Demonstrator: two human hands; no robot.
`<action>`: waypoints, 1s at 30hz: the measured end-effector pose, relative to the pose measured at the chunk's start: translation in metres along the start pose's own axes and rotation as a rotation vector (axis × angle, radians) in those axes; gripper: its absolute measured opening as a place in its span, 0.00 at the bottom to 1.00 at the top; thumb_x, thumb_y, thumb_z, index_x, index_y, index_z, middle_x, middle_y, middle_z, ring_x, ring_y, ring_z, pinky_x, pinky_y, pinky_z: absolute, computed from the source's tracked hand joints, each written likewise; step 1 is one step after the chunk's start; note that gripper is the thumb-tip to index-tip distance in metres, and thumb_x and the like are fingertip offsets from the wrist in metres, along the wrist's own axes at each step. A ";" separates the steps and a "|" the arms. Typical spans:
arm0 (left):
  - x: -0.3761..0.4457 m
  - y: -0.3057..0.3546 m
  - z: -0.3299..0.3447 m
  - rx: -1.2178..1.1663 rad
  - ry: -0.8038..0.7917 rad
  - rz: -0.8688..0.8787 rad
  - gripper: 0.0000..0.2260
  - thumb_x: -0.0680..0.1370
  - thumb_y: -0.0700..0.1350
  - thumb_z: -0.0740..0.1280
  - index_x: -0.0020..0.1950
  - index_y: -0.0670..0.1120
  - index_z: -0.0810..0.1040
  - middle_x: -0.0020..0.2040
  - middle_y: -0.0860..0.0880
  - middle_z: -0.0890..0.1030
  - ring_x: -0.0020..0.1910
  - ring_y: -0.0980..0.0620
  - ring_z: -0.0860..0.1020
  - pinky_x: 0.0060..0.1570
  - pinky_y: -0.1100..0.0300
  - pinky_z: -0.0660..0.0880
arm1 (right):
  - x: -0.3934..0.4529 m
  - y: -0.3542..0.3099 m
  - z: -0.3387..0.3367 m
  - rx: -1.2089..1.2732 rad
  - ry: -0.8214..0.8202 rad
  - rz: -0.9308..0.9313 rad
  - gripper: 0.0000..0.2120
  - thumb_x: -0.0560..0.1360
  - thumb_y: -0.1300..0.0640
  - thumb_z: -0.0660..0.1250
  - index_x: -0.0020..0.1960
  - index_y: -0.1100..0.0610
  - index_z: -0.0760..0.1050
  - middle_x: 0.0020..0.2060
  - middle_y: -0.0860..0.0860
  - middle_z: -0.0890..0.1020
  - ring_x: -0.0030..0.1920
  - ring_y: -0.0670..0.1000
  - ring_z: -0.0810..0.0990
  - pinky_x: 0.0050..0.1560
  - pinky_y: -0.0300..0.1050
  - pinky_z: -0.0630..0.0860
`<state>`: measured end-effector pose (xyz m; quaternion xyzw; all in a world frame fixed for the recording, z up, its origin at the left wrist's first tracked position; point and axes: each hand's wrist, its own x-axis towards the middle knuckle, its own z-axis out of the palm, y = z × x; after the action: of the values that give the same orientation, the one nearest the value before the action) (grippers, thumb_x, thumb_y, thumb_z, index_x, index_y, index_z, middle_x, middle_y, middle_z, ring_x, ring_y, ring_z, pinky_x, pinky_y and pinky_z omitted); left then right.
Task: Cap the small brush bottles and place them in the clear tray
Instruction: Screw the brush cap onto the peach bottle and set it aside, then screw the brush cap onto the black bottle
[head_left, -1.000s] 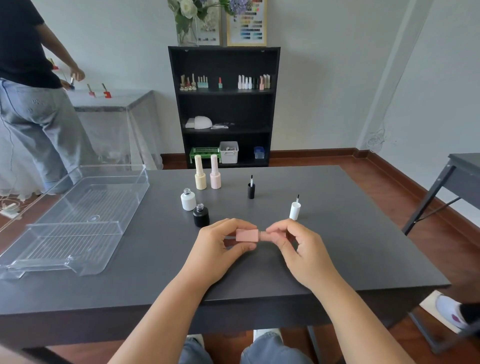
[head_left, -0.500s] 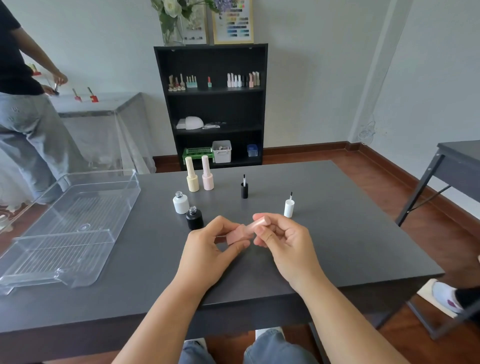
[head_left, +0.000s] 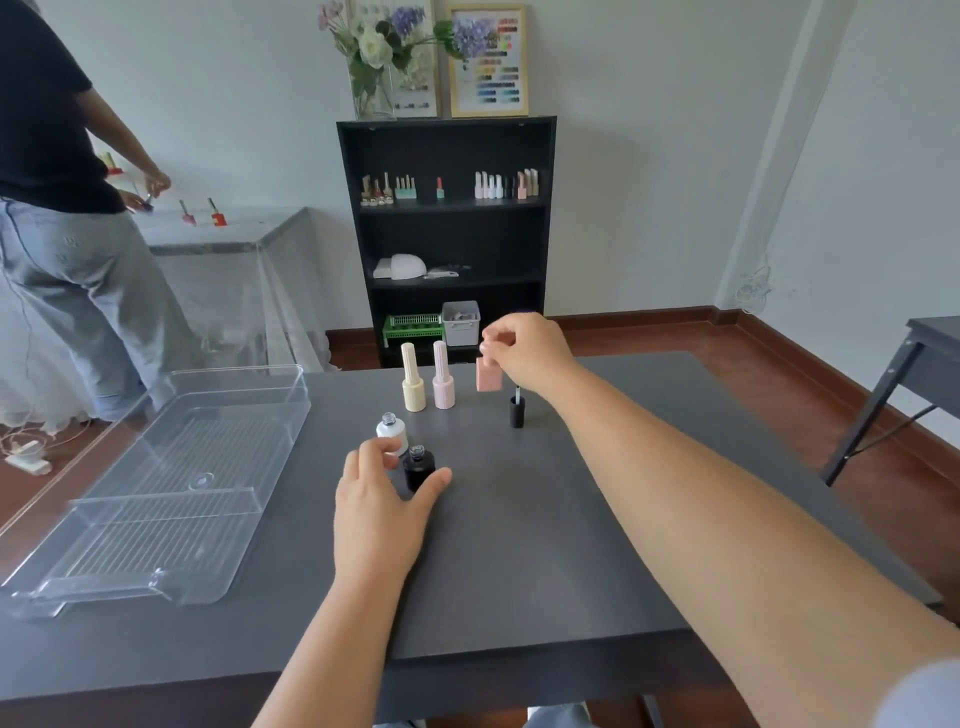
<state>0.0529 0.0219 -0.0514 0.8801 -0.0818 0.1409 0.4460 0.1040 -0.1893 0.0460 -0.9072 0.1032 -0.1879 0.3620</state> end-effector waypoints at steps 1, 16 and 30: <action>0.000 -0.002 0.001 0.023 -0.011 0.007 0.23 0.68 0.61 0.74 0.58 0.54 0.72 0.53 0.56 0.74 0.53 0.51 0.73 0.50 0.54 0.74 | 0.008 0.002 0.007 -0.052 -0.028 0.030 0.06 0.75 0.55 0.68 0.49 0.53 0.82 0.48 0.49 0.84 0.51 0.52 0.80 0.53 0.51 0.78; 0.001 -0.002 0.000 -0.013 -0.080 0.022 0.11 0.74 0.56 0.70 0.52 0.56 0.74 0.41 0.62 0.73 0.49 0.54 0.69 0.42 0.60 0.65 | -0.009 0.017 0.011 0.229 -0.042 0.321 0.45 0.66 0.51 0.78 0.76 0.54 0.59 0.74 0.54 0.65 0.71 0.57 0.68 0.65 0.54 0.70; -0.006 0.005 -0.012 -0.222 -0.124 0.080 0.13 0.69 0.55 0.76 0.49 0.63 0.76 0.47 0.62 0.77 0.47 0.67 0.75 0.43 0.73 0.70 | -0.068 0.038 0.039 0.246 0.148 0.294 0.09 0.74 0.51 0.69 0.52 0.53 0.81 0.46 0.47 0.83 0.48 0.50 0.80 0.42 0.41 0.71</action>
<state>0.0439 0.0286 -0.0429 0.8284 -0.1595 0.0938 0.5287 0.0571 -0.1704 -0.0244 -0.8152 0.2371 -0.2101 0.4849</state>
